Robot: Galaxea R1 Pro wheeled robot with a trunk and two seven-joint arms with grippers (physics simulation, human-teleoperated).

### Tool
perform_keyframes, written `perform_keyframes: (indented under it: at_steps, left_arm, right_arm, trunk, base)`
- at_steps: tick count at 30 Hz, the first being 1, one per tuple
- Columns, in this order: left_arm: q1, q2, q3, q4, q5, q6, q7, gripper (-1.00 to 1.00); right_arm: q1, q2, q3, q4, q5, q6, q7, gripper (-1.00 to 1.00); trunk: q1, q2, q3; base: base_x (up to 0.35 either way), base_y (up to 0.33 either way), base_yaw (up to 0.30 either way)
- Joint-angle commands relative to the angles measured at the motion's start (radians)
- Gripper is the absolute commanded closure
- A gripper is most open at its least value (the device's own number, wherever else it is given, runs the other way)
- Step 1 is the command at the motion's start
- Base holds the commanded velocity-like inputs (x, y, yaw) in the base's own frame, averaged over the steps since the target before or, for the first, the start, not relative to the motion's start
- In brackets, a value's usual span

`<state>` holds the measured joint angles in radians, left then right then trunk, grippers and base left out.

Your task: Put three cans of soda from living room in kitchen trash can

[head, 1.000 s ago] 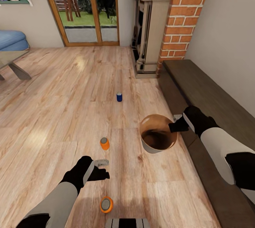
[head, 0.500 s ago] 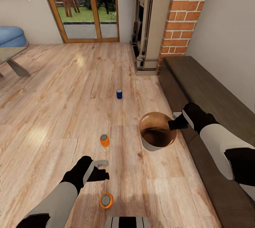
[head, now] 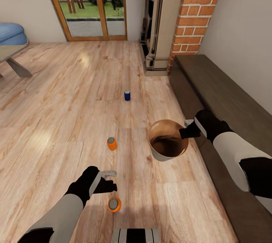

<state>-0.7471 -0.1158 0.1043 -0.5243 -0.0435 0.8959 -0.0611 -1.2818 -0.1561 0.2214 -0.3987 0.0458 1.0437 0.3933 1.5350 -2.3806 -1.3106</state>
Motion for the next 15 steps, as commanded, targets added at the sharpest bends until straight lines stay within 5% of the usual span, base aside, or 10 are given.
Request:
perform_keyframes:
  at_steps: [1,8,15]
  left_arm:
    - [0.0,0.0,0.0,0.0,0.0,0.0,0.0,-1.0]
    - [0.0,-0.003,0.0,0.001,0.001,0.0,-0.003,-1.0]
    - [0.0,-0.005,0.0,0.001,0.001,-0.001,-0.006,-1.0]
  right_arm:
    - [-0.001,-0.001,-0.004,0.0,-0.023,0.003,0.006,1.0]
    - [-0.015,-0.002,-0.006,0.002,-0.023,0.003,0.006,1.0]
    - [-0.092,0.0,-0.005,0.057,-0.022,0.003,0.006,1.0]
  trunk:
    - [0.004,-0.007,-0.005]
    - [0.031,-0.056,-0.038]
    - [0.057,-0.105,-0.071]
  base:
    - [-0.003,0.0,0.0]
    - [-0.001,0.0,0.0]
    - [0.0,0.0,0.0]
